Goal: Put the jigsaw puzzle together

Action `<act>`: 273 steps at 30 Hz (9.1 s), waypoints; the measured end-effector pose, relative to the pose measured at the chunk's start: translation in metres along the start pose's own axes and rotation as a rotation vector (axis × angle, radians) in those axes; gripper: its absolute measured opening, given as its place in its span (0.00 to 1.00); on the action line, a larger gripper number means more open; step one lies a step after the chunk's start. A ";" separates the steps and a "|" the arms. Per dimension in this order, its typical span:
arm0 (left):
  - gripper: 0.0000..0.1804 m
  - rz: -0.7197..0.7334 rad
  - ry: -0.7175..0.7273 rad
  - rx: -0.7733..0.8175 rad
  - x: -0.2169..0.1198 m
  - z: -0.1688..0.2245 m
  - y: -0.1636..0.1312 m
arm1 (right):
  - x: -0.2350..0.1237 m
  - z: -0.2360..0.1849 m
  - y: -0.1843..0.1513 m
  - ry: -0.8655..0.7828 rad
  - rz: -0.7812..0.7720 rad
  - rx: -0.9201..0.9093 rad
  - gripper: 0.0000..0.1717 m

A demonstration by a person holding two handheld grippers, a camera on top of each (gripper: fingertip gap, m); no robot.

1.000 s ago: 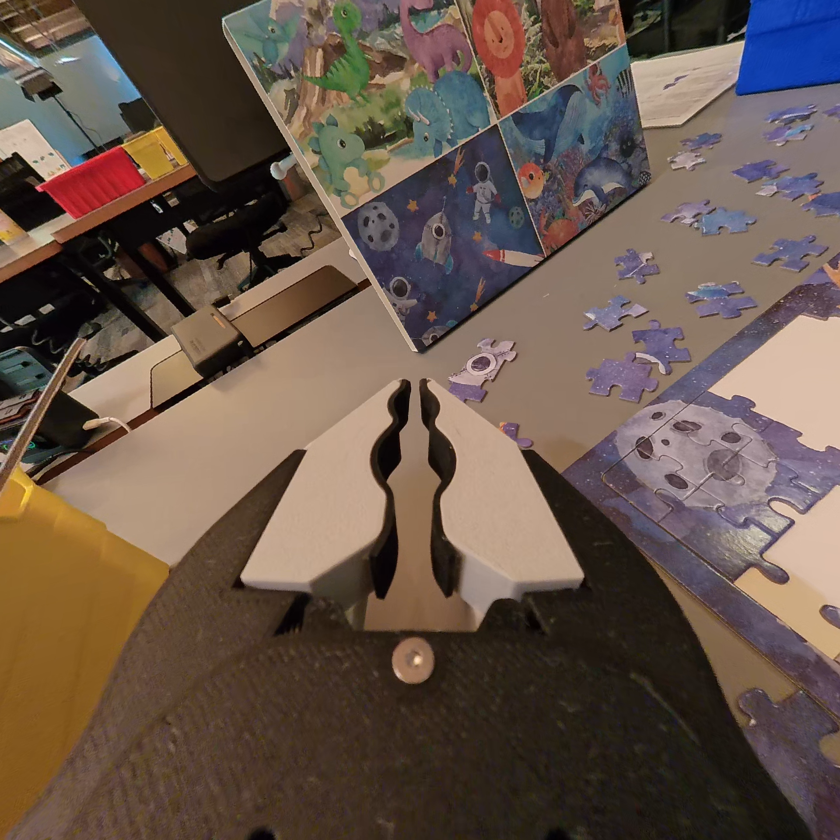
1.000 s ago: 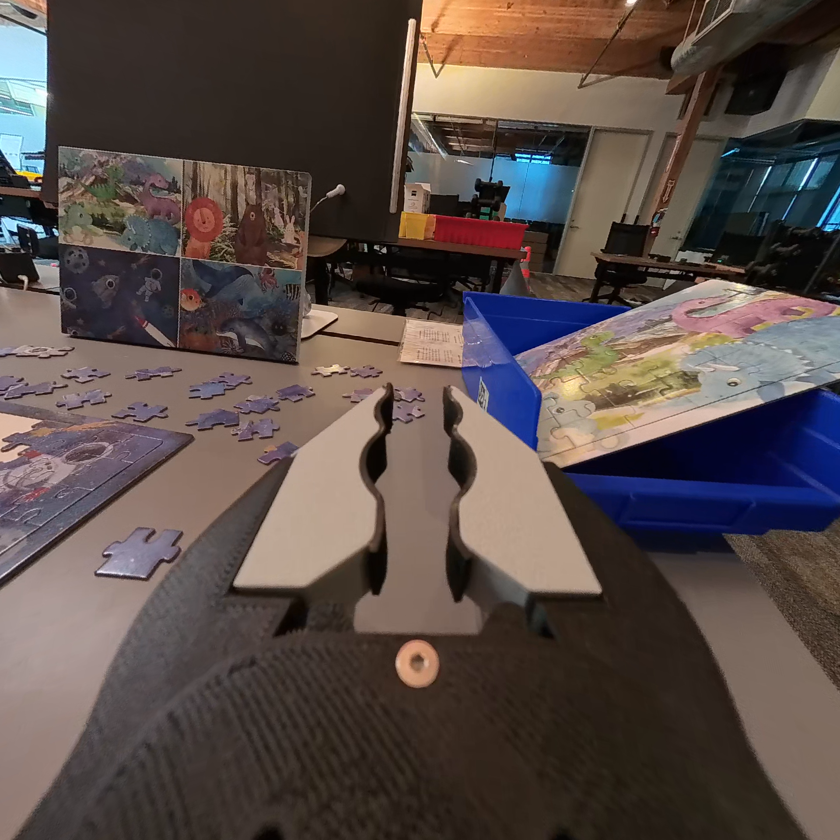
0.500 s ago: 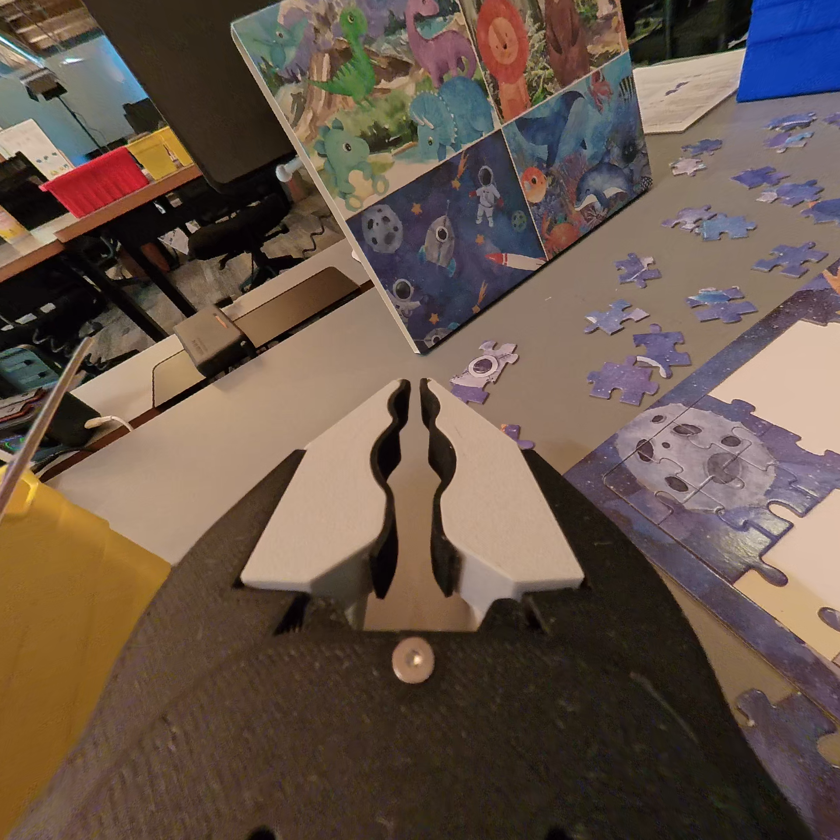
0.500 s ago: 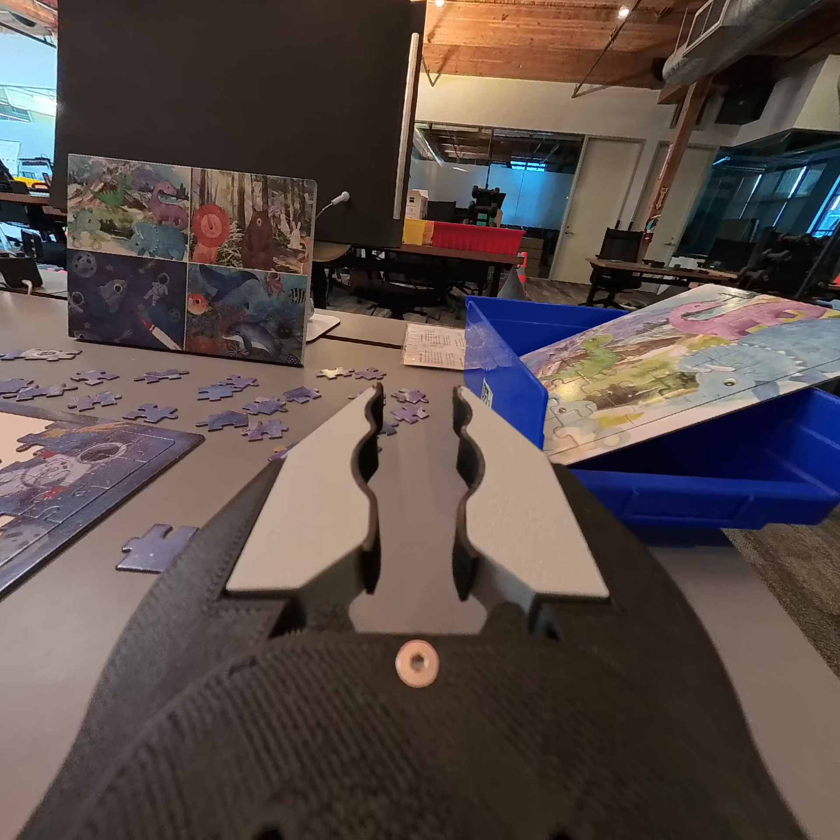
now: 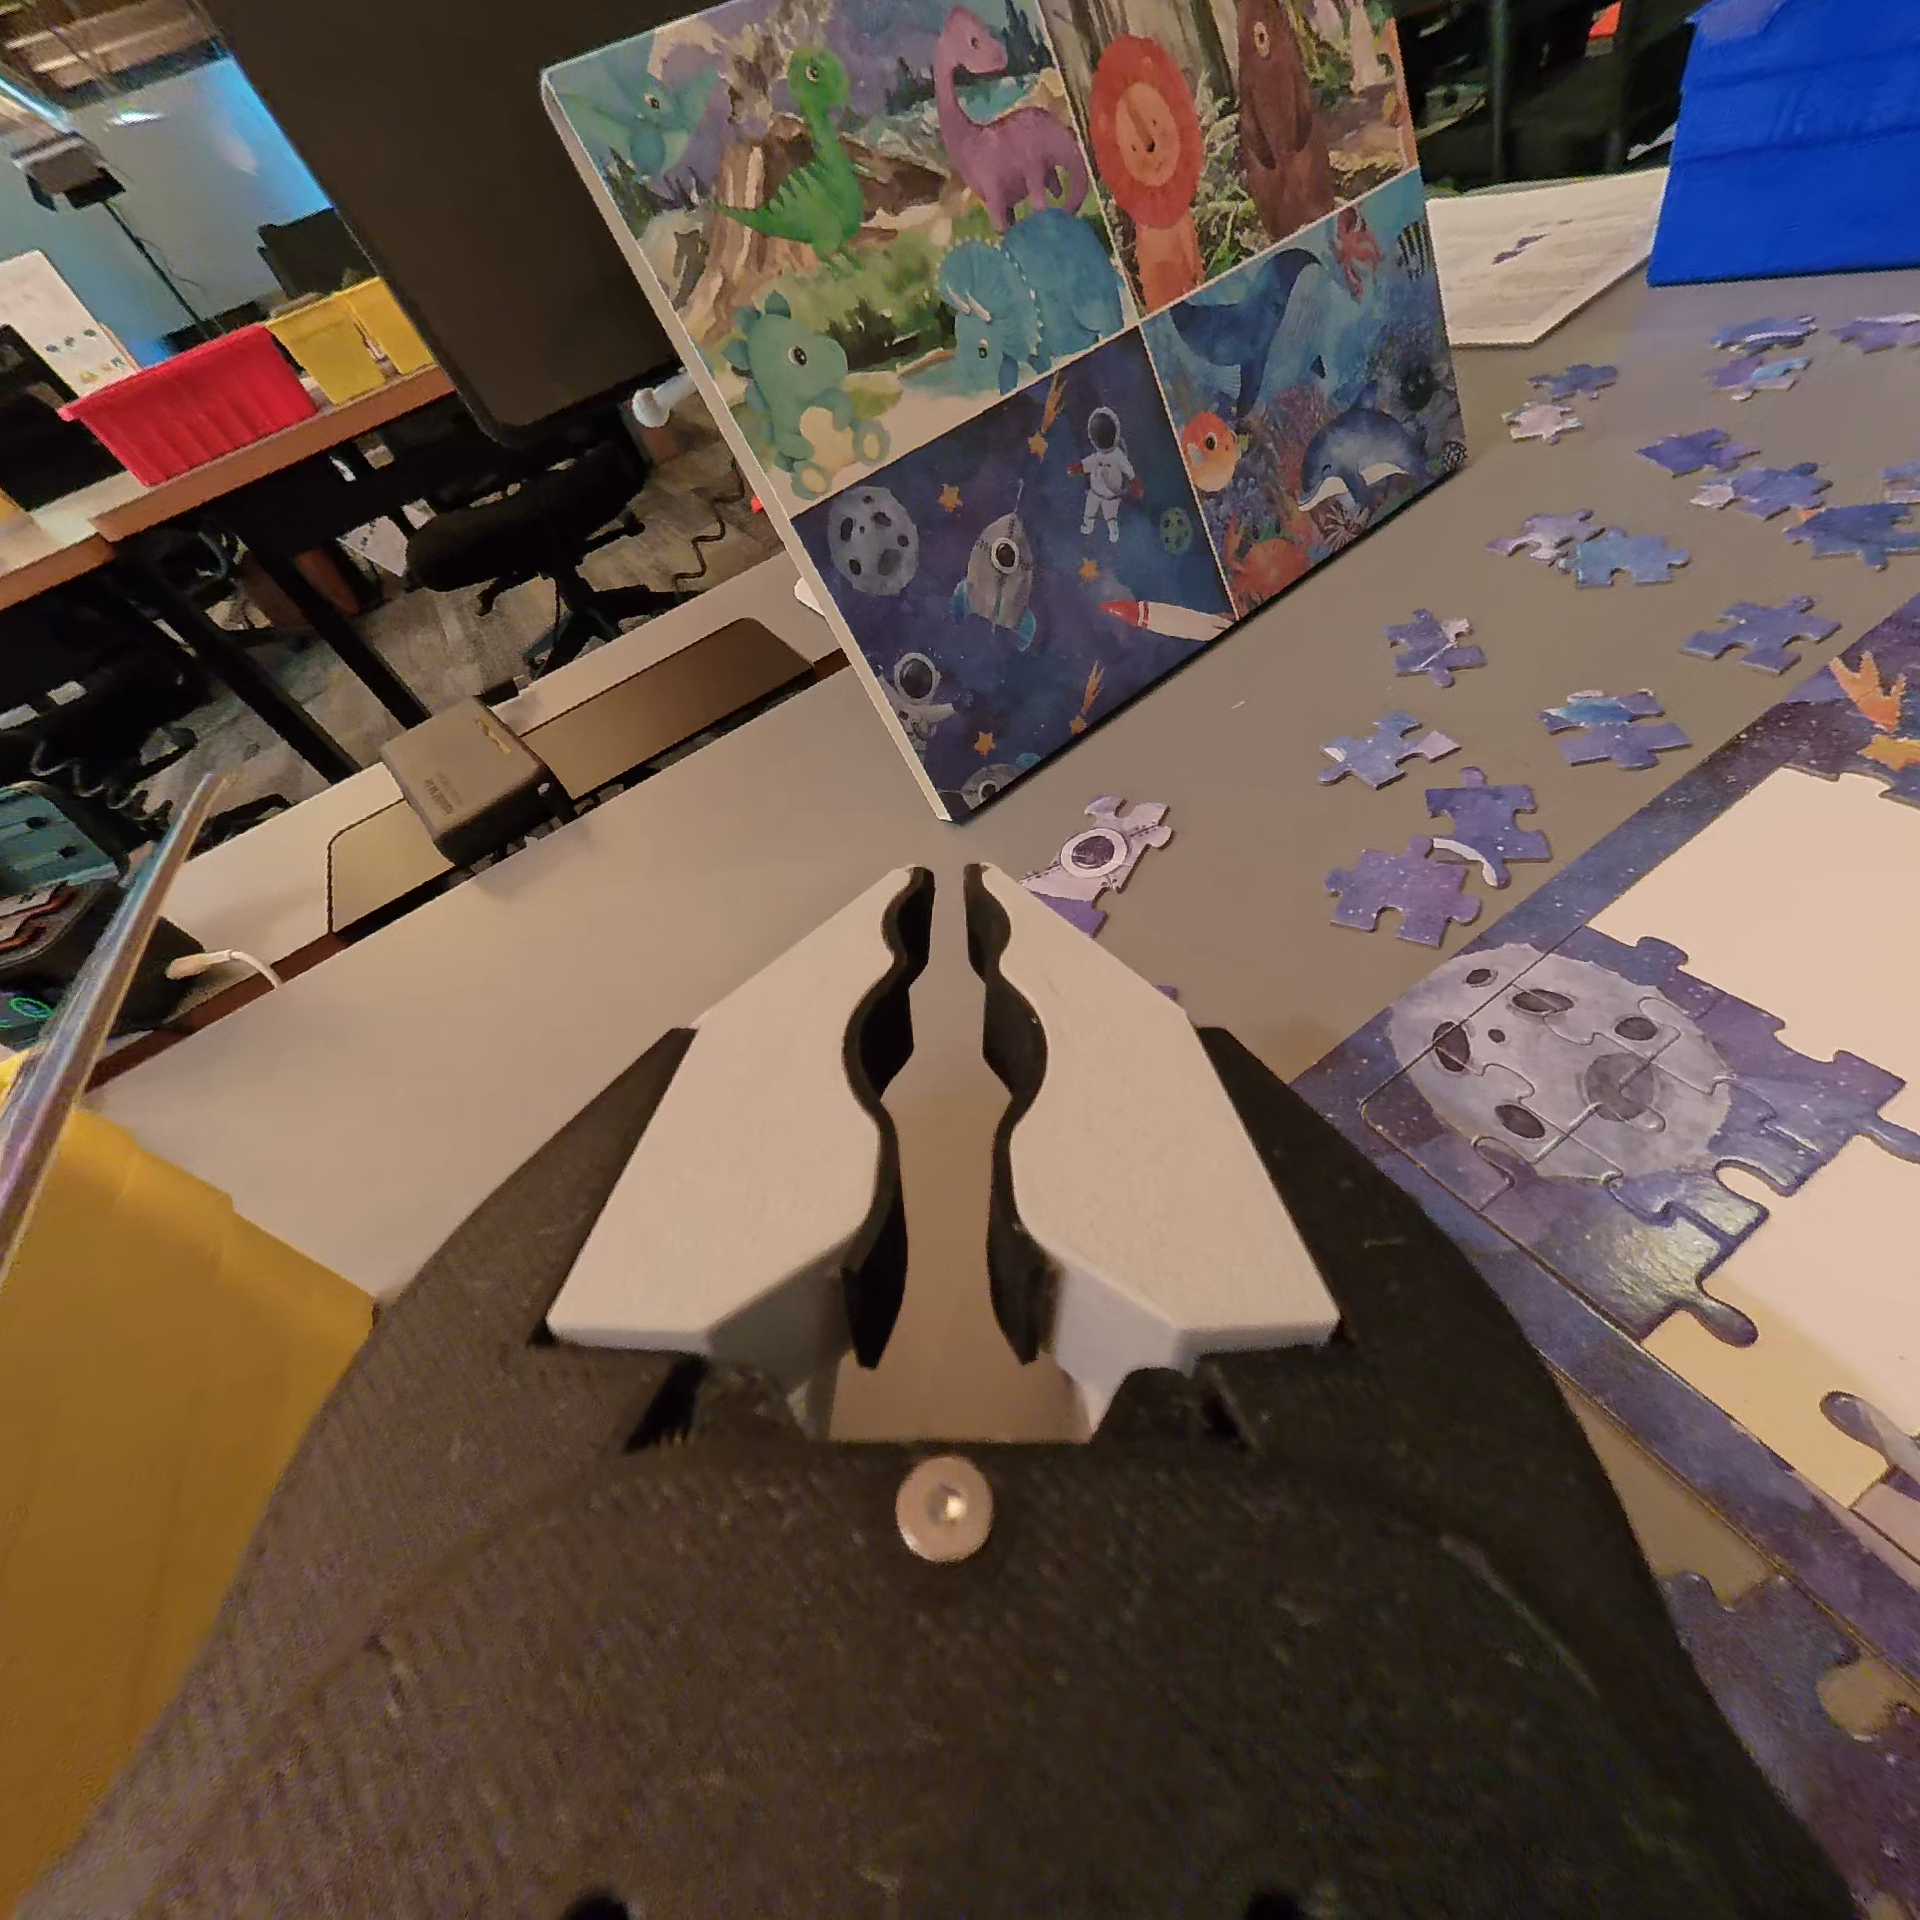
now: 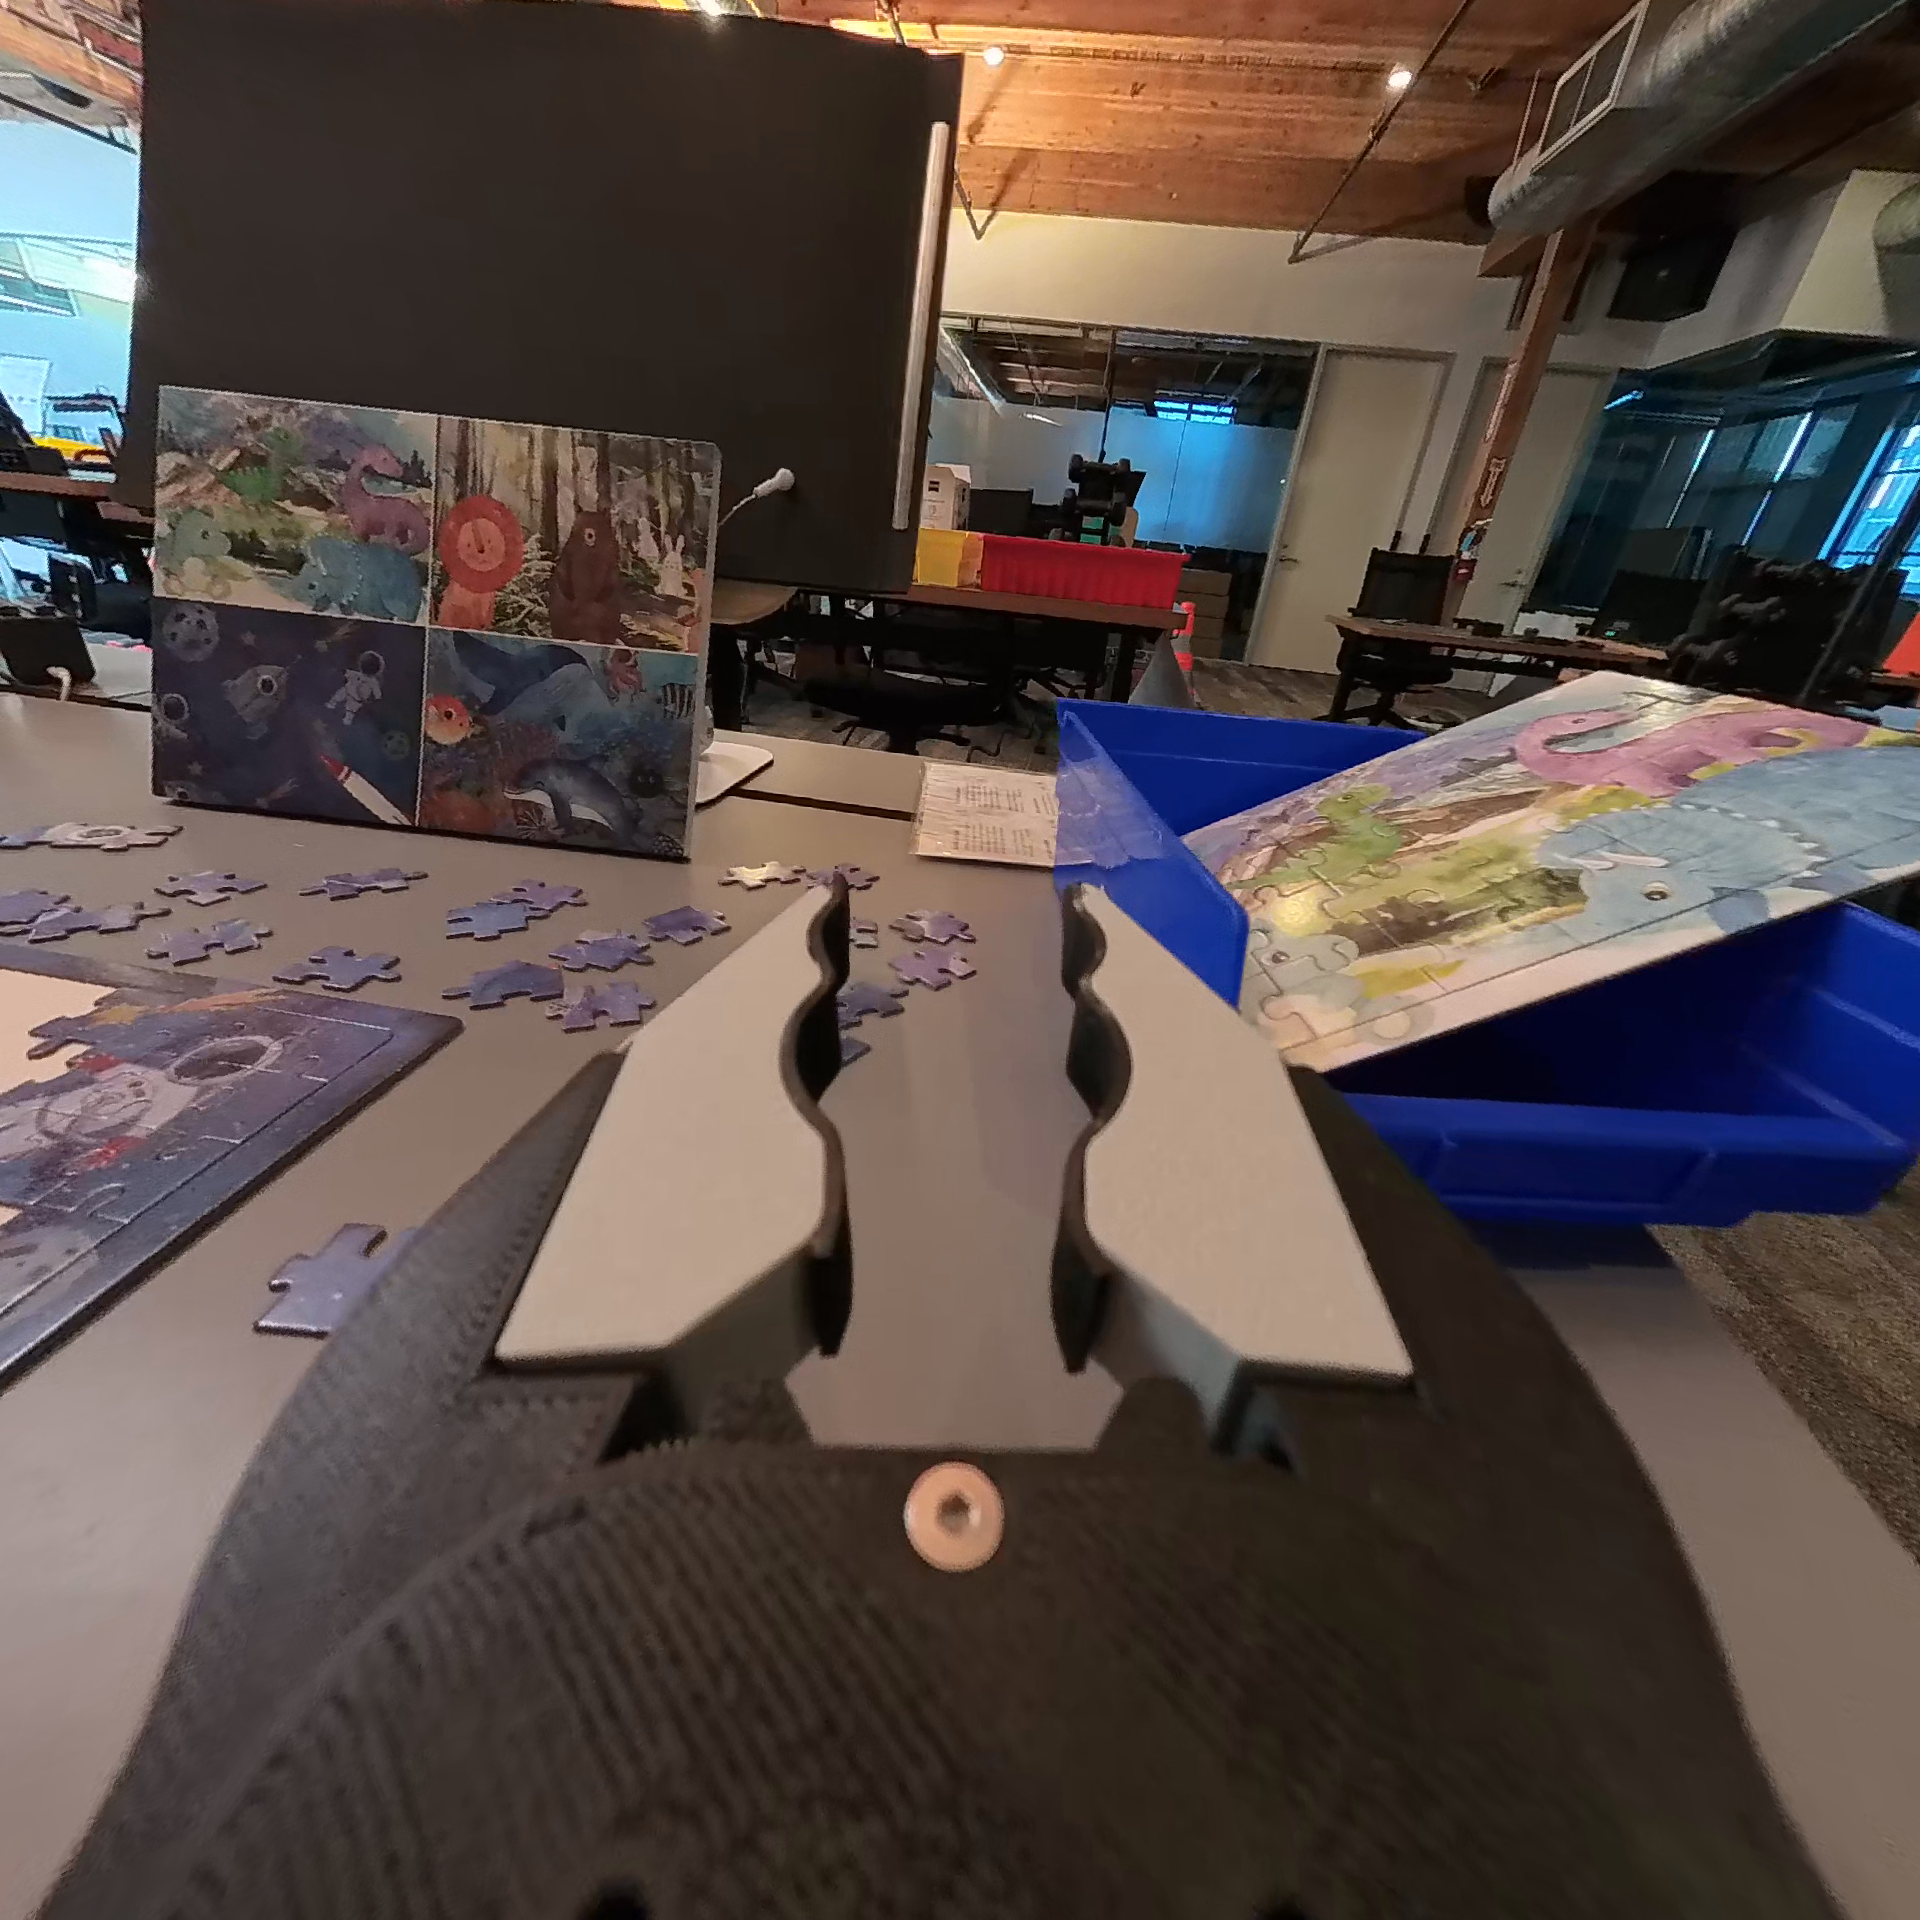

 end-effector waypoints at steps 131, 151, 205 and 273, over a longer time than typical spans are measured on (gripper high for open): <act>0.10 -0.510 -0.294 -0.104 0.086 0.037 -0.050 | 0.048 -0.026 -0.033 0.019 -0.275 -0.371 0.19; 0.00 -0.424 -0.326 -0.072 0.076 0.044 -0.039 | 0.045 -0.022 -0.032 0.001 -0.267 -0.370 0.17; 0.13 -0.490 -0.334 -0.037 0.079 0.049 -0.048 | 0.034 -0.019 -0.015 0.043 -0.168 -0.252 0.00; 0.13 -0.490 -0.333 -0.035 0.079 0.049 -0.049 | 0.022 0.000 -0.007 0.047 -0.038 0.012 0.00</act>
Point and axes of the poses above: each gripper's, where its closed fingertips meet, x out along the fingers, y out of its top, z = x × y across the jaws, the point moved 2 cm from there along -x, back along the fingers, and after that the axes turned 12 degrees about y, right-handed, at the moved point
